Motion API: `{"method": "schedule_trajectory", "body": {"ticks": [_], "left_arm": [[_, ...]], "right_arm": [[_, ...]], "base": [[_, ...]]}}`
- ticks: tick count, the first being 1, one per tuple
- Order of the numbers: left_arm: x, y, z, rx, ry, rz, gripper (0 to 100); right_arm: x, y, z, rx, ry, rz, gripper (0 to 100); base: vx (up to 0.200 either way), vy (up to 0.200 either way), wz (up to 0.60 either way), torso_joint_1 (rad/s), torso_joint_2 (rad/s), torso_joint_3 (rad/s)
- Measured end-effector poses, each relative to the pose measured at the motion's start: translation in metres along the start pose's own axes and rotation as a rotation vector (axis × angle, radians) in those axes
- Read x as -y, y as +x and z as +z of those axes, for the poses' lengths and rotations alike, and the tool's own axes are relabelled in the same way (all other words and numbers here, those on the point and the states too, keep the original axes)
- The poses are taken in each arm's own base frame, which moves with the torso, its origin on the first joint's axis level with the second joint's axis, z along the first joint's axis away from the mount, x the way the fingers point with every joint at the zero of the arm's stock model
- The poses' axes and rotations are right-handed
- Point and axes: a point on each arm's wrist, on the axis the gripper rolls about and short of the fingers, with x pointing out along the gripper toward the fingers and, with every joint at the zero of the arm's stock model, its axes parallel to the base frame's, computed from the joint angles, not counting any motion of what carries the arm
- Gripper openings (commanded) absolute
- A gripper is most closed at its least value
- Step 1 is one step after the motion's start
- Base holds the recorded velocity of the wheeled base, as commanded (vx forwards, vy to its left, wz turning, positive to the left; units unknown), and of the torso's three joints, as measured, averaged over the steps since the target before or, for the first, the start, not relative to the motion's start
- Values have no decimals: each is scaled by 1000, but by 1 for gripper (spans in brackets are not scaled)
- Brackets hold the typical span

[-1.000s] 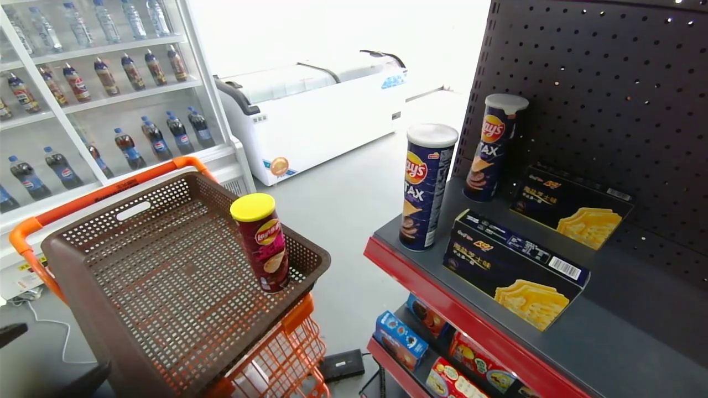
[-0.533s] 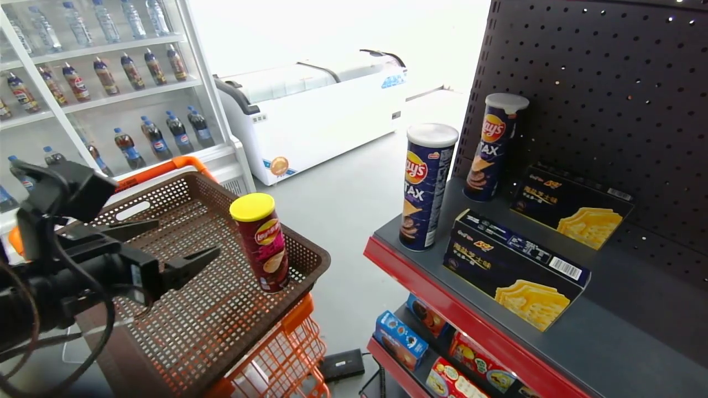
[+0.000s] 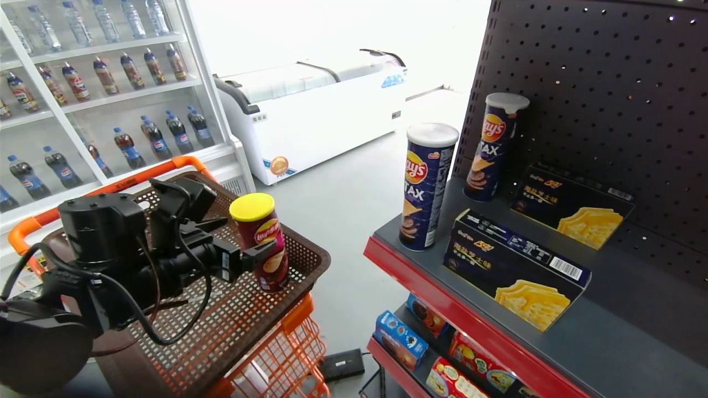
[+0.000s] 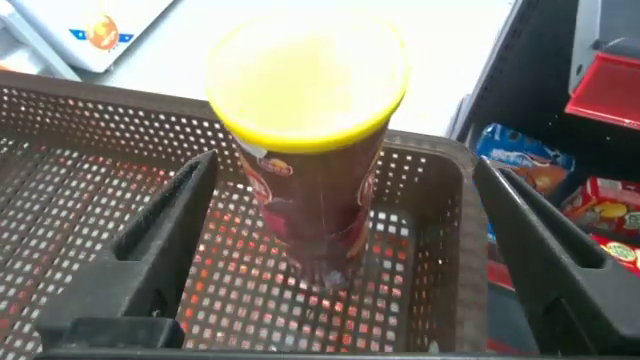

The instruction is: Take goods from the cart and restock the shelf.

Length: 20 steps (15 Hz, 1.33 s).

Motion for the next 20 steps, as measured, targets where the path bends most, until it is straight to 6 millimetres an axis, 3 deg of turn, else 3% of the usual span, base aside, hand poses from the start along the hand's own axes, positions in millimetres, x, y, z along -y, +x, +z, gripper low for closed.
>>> {"method": "schedule_trajectory", "body": {"ticks": [13, 14, 20], "left_arm": [[-4, 63, -49, 33, 0, 6, 100], [-5, 67, -51, 31, 1, 6, 0], [-6, 78, -50, 55, 17, 13, 0]], "right_arm": [[0, 0, 0, 0, 0, 1, 100], [0, 0, 0, 0, 0, 0, 100], [0, 0, 0, 0, 0, 0, 100]], "base": [[0, 0, 0, 0, 0, 0], [0, 0, 0, 0, 0, 0], [0, 0, 0, 0, 0, 0]]}}
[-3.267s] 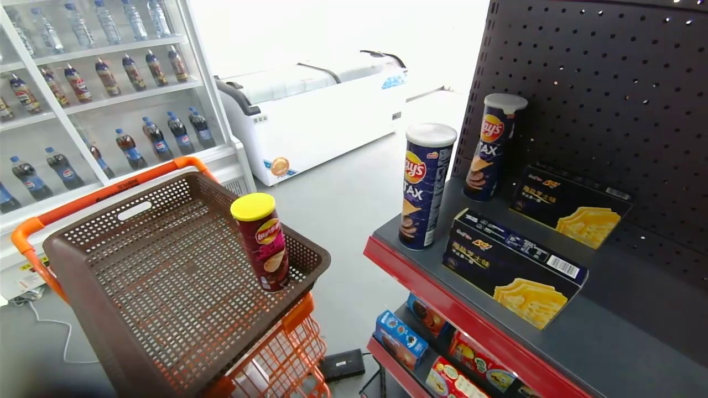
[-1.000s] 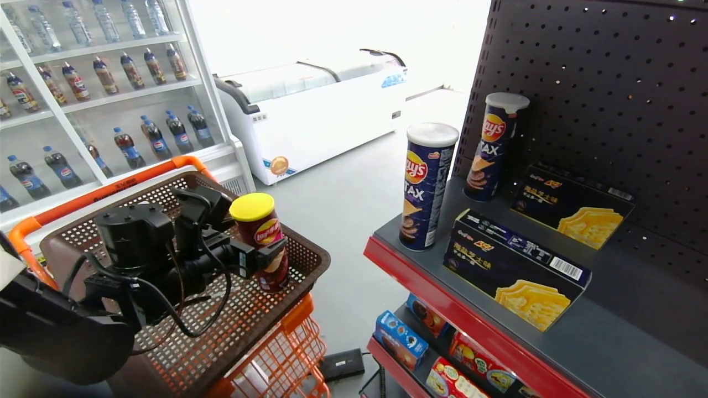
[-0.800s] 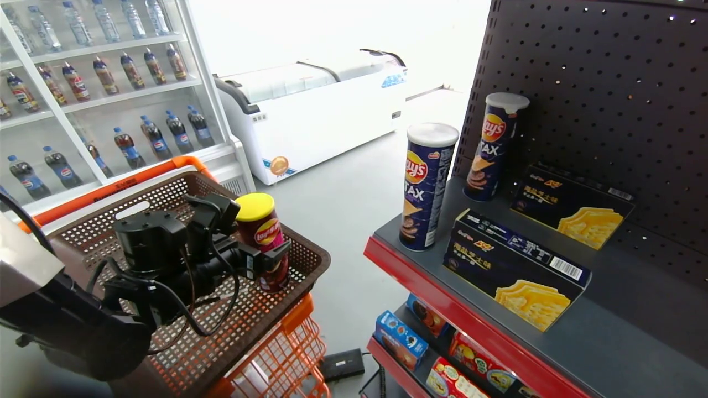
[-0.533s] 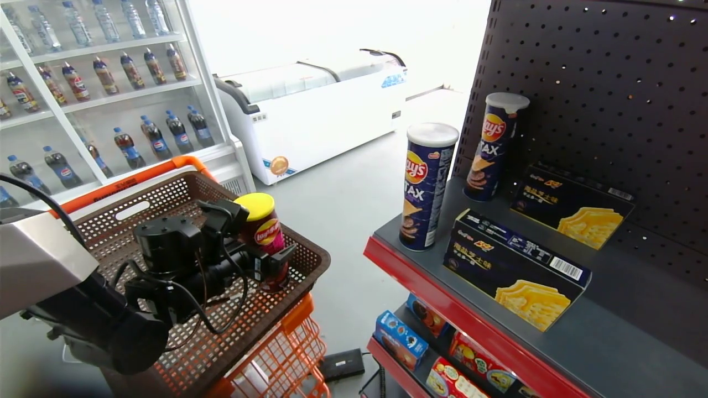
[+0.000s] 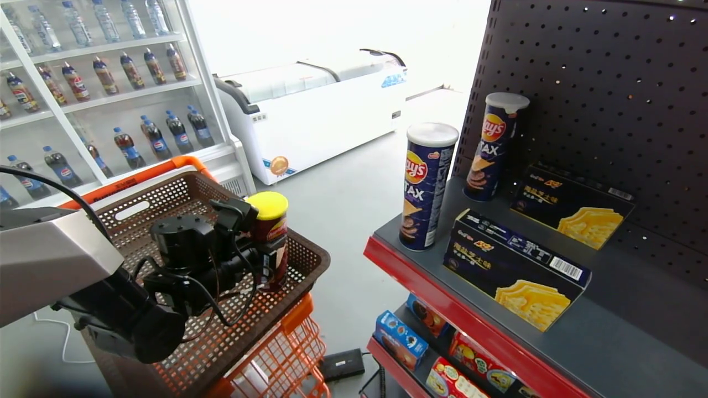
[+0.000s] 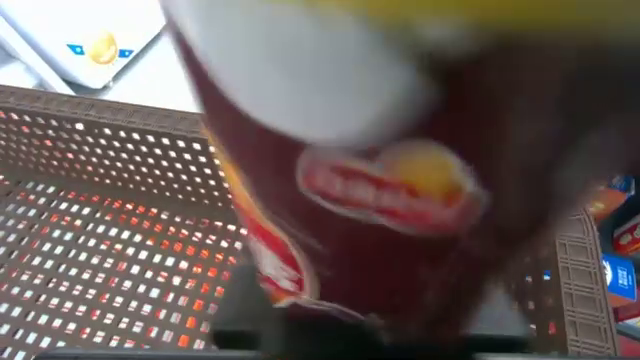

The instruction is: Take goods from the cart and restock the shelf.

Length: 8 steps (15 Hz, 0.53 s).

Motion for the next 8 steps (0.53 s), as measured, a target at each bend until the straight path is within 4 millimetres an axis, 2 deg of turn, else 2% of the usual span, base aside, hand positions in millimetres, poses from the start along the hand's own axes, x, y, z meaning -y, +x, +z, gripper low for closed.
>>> {"method": "schedule_trajectory", "body": {"ticks": [3, 8], "left_arm": [[2, -7, 12, 29, 6, -3, 0], [9, -29, 52, 62, 12, -39, 0]], "right_arm": [[0, 0, 0, -1, 0, 0, 100], [0, 0, 0, 0, 0, 0, 100]], "base": [[0, 0, 0, 0, 0, 0], [0, 0, 0, 0, 0, 0]]}}
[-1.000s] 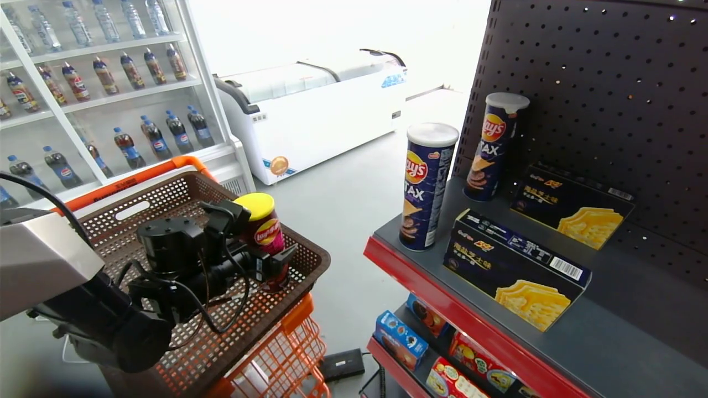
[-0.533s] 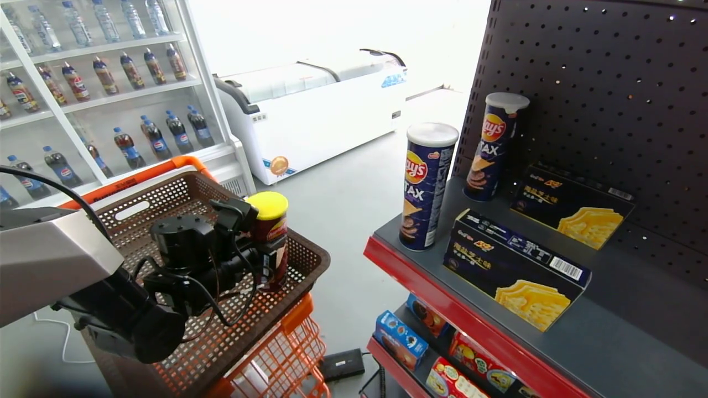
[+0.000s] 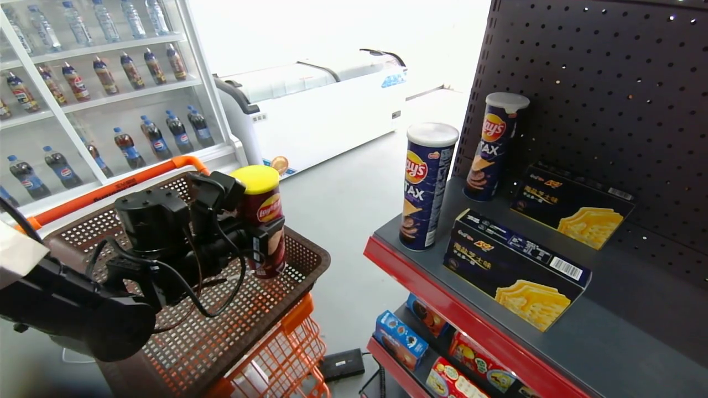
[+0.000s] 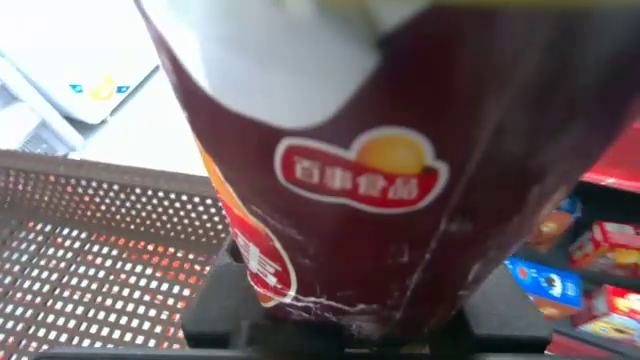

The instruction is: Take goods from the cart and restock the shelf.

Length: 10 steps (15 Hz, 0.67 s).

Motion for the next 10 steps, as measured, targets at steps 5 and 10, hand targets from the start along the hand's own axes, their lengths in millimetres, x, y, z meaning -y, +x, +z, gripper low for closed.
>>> {"method": "schedule_trajectory", "body": {"ticks": [5, 10], "left_arm": [[11, -36, 52, -10, -13, -176, 0], [33, -67, 93, 122, -5, -253, 0]], "right_arm": [[0, 0, 0, 0, 0, 0, 100], [0, 0, 0, 0, 0, 0, 100]], "base": [[0, 0, 0, 0, 0, 0], [0, 0, 0, 0, 0, 0]]}}
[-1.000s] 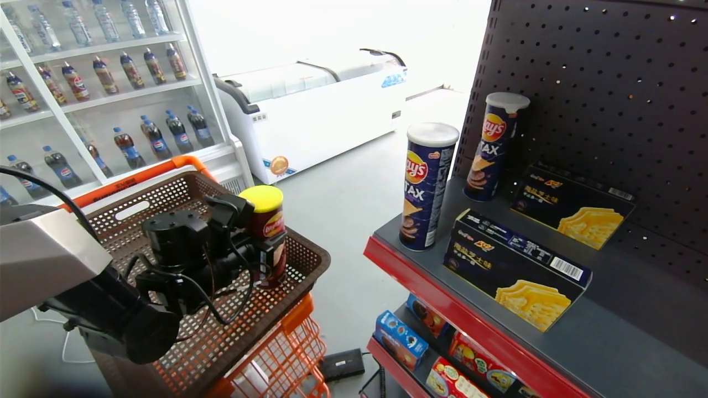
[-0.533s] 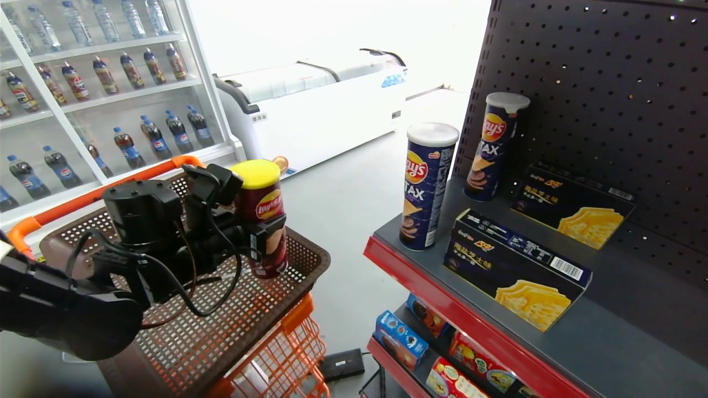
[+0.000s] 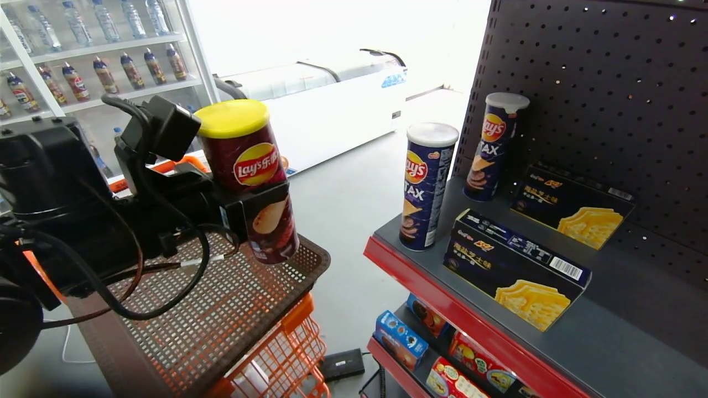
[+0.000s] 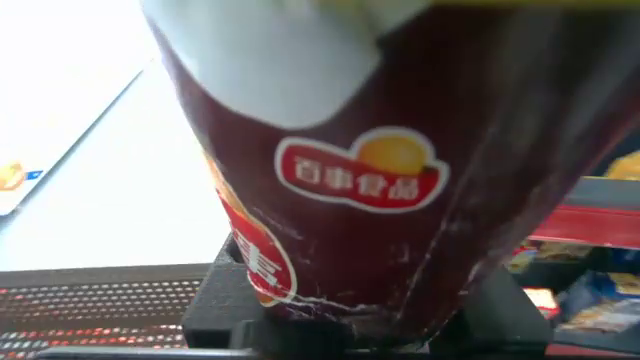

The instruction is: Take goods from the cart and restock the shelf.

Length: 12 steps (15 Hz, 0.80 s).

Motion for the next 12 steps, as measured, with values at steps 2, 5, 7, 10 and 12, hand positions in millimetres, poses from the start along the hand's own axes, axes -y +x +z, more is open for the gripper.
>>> {"method": "schedule_trajectory", "body": {"ticks": [2, 5, 7, 10, 12], "left_arm": [[10, -3, 4, 0, -4, -21, 0], [18, -5, 15, 33, 1, -46, 0], [25, -12, 19, 45, -23, -115, 0], [38, -21, 15, 28, -54, -167, 0], [48, -32, 7, -3, -66, -200, 0]], "right_arm": [[0, 0, 0, 0, 0, 0, 100], [0, 0, 0, 0, 0, 0, 100], [0, 0, 0, 0, 0, 0, 100], [0, 0, 0, 0, 0, -1, 100], [0, 0, 0, 0, 0, 0, 100]], "base": [[0, 0, 0, 0, 0, 0], [0, 0, 0, 0, 0, 0], [0, 0, 0, 0, 0, 0], [0, 0, 0, 0, 0, 0], [0, 0, 0, 0, 0, 0]]}}
